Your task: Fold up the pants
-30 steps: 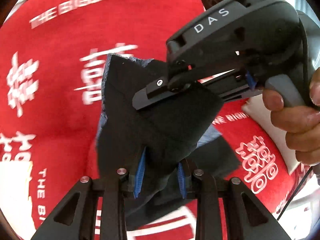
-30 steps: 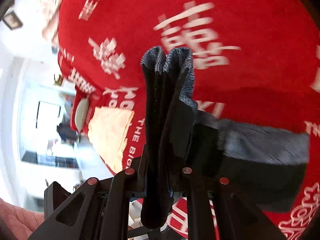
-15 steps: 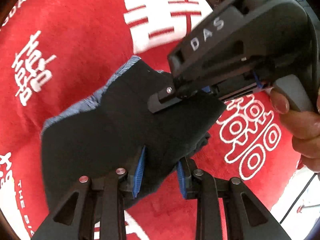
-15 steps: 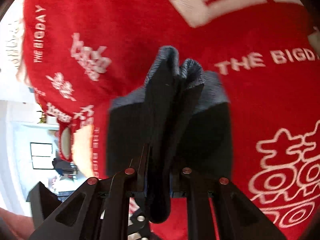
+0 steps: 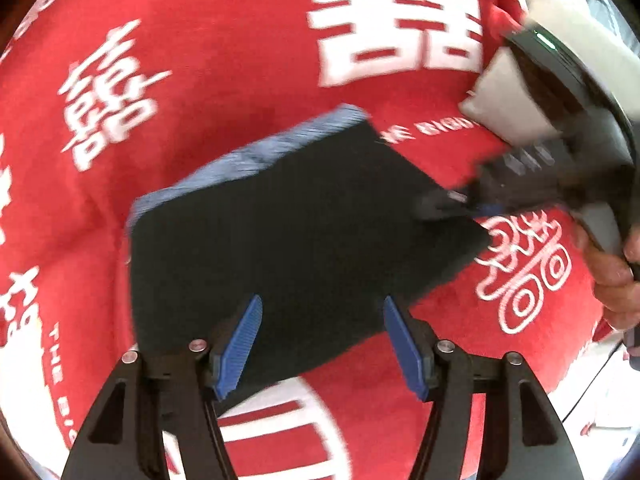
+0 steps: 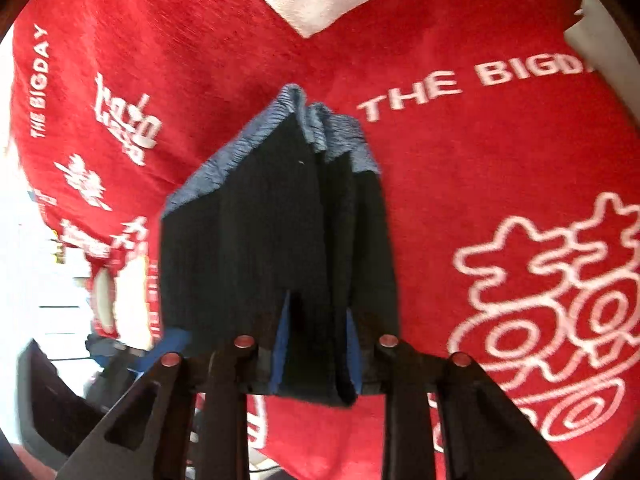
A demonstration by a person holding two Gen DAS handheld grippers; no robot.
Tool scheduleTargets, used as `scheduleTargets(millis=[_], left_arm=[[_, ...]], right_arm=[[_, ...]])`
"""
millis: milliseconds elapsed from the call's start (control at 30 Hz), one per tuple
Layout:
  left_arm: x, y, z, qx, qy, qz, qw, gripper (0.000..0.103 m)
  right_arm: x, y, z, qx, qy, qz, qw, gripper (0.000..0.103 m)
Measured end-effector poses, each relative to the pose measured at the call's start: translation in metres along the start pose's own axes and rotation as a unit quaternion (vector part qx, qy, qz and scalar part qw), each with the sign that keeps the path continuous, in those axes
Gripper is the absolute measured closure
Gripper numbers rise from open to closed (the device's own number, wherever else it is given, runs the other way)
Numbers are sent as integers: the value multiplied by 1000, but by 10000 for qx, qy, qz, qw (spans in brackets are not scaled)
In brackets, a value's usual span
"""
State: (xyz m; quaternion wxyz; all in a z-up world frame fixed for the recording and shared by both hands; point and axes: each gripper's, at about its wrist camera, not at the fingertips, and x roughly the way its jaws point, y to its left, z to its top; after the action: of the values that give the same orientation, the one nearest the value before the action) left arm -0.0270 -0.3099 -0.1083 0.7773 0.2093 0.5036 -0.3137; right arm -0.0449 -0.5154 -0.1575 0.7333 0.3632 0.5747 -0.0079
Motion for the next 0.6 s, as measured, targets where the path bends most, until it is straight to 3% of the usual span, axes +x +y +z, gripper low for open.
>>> scheduleTargets(millis=[200, 333, 400, 433, 467, 600], left_arm=[[3, 78, 6, -832, 140, 719, 9938, 38], [23, 118, 8, -1375, 388, 1016, 9845, 38], [37, 133, 4, -1676, 632, 865, 9800, 38], [44, 136, 3, -1778, 761, 806, 9778, 31], [47, 139, 2, -1855, 808, 791, 9761, 27], [50, 143, -6, -2023, 796, 694, 9736, 27]], right_arm=[[-16, 14, -9, -258, -250, -928, 9950, 71], [-27, 26, -10, -440, -494, -1033, 9925, 72], [-26, 41, -6, -573, -549, -968, 9921, 72], [-24, 46, -4, -648, -541, -953, 9919, 72], [-19, 53, -1, -740, -517, -970, 9912, 72], [-2, 70, 5, -982, -434, -1127, 9878, 72]])
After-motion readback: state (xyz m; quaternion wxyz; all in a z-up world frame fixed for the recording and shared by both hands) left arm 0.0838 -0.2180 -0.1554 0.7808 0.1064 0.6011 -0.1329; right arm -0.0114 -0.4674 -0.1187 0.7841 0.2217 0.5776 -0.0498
